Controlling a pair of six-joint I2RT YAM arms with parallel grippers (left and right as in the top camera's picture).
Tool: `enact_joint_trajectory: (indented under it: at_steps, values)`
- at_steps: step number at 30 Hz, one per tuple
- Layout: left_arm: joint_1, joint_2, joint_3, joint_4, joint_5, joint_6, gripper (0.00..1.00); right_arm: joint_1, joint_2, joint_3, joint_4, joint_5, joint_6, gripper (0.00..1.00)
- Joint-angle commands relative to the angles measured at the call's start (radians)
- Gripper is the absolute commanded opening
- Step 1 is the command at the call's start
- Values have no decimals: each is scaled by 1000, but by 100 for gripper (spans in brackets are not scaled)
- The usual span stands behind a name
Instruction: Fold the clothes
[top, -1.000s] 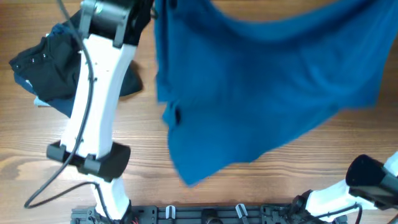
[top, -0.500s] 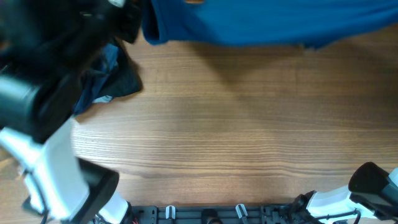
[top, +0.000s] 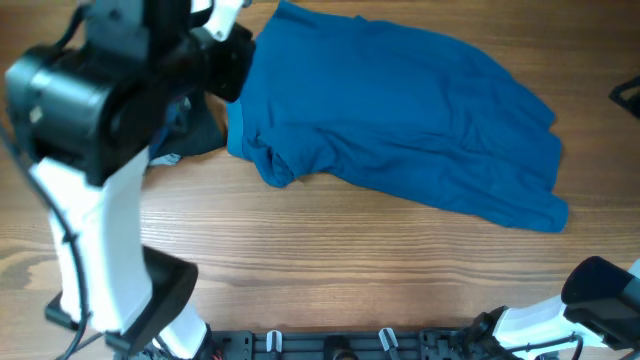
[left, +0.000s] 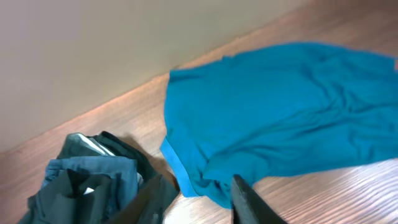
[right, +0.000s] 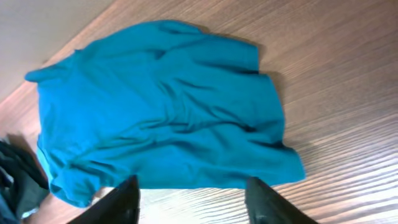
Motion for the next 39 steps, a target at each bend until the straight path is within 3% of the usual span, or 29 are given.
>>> enact_joint_trajectory:
  at_steps: [1, 3, 4, 5, 11, 14, 18, 22, 28, 31, 34, 37, 39]
  values:
    - [5, -57, 16, 0, -12, -48, 49, 4, 11, -2, 15, 21, 27, 63]
    - [6, -60, 8, 1, -12, -90, 55, 5, 28, -14, 42, 19, 40, 64]
    - [8, -60, -15, 1, -15, -90, 72, 5, 42, -20, 51, 6, 40, 65]
    - [8, -60, -36, 1, -16, -91, 75, 8, 58, -21, 52, -4, 38, 65]
    - [48, -129, -108, 0, -16, -160, 77, 35, 82, -24, -1, -29, 9, 64]
    - [65, -226, -175, 0, -16, -177, 79, 64, -44, -54, -1, -43, 17, 70]
    - [68, -369, -421, 1, -15, -216, 83, 143, -247, -230, 18, 9, 74, 77]
    - [68, -365, -713, 43, 112, -220, 83, 194, -294, -503, 146, 77, 127, 78]
    - [66, -175, -1191, 448, 367, -220, 79, 194, -223, -848, 407, 67, 217, 76]
    - [67, 17, -1233, 511, 366, -221, 75, 194, -191, -901, 431, 68, 210, 78]
    - [60, 151, -1233, 542, 370, -221, 61, 192, -175, -911, 450, 67, 211, 79]
    - [51, 237, -1233, 565, 369, -220, 65, 191, -175, -912, 457, 68, 209, 79]
    - [50, 260, -1233, 587, 370, -221, 60, 191, -175, -912, 463, 67, 211, 79]
